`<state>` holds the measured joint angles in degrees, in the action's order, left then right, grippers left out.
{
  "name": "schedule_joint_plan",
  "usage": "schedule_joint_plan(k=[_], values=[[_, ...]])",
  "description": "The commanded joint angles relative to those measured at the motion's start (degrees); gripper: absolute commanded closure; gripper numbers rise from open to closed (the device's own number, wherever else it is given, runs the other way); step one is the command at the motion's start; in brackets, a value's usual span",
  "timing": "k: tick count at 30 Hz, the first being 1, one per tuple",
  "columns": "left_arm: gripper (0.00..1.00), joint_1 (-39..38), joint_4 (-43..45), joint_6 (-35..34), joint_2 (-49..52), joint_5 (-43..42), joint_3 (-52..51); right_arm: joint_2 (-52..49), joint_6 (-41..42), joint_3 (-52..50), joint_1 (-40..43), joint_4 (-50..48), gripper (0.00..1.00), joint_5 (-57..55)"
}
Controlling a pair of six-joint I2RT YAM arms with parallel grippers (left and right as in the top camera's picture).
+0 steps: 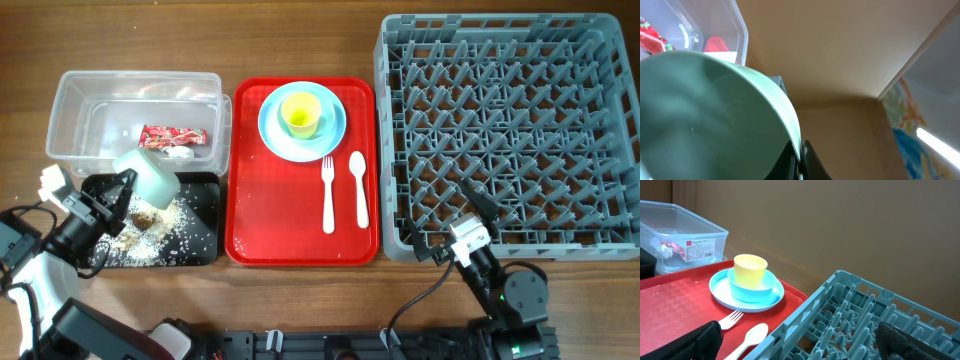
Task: Sort waste into correct bins and load items into the dishwasher rack
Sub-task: 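Tip the green bowl with the left gripper to dump rice onto the black tray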
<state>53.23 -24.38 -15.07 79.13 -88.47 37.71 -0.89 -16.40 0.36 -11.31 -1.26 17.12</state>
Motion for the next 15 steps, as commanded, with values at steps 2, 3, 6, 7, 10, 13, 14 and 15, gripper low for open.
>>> schedule_joint_plan(k=[2,3,6,7,10,13,14,15], values=[[0.96,1.05,0.59,-2.82,0.37,-1.88,-0.17,0.46,-0.09,-0.07,0.00,-0.15,0.00,0.37],[0.96,1.05,1.81,-1.20,0.37,-1.68,-0.17,0.46,-0.07,-0.07,0.00,-0.15,0.00,0.37],[0.96,0.98,-3.76,-3.58,0.37,-1.92,-0.17,0.46,-0.09,-0.07,0.00,-0.15,0.00,0.37],[0.96,1.01,-3.87,-3.52,0.37,-1.90,-0.17,0.46,-0.07,-0.07,0.00,-0.15,0.00,0.39],[0.96,1.05,-2.60,-5.60,0.37,-1.95,-0.17,0.46,-0.09,-0.07,0.00,-0.15,0.00,0.37],[0.96,0.90,-7.45,-4.63,0.33,-1.92,-0.17,0.46,-0.09,-0.07,0.00,-0.15,0.00,0.37],[0.96,0.90,-6.73,-4.61,0.33,-1.90,-0.17,0.46,-0.09,-0.07,0.00,-0.15,0.00,0.37],[0.96,0.90,-5.29,-4.72,0.33,-1.90,-0.17,0.46,-0.09,-0.07,0.00,-0.15,0.00,0.37]])
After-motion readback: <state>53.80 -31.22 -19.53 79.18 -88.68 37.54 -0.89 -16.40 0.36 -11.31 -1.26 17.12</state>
